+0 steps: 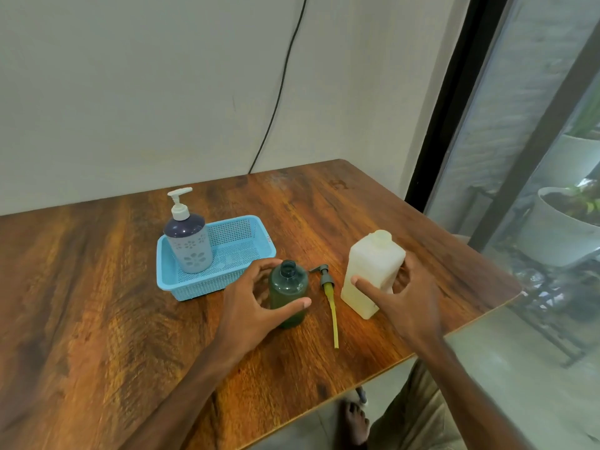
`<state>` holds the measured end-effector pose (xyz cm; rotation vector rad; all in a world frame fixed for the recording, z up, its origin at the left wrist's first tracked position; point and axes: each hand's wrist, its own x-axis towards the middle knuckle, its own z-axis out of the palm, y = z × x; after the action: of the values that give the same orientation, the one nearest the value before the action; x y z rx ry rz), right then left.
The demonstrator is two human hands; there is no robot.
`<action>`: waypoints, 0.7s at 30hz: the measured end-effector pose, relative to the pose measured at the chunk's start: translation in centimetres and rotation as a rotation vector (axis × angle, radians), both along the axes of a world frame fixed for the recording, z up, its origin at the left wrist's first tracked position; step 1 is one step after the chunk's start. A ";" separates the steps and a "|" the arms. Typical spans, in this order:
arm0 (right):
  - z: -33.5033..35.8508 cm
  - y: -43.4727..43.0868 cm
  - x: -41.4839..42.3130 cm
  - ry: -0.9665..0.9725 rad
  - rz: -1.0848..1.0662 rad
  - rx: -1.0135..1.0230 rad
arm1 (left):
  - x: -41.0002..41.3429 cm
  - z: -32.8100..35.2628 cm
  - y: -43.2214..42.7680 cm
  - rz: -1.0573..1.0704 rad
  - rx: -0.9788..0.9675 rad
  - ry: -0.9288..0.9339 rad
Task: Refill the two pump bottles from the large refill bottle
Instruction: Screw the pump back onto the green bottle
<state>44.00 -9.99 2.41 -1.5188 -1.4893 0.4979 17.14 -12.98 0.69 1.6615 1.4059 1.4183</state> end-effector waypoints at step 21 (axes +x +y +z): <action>3.3 -0.8 -11.3 -0.766 0.286 -0.289 | -1.3 0.7 0.1 0.081 0.017 0.216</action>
<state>32.74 -10.82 5.76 -1.8431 -2.3258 0.3090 15.88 -12.93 1.36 1.8317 1.5993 1.3287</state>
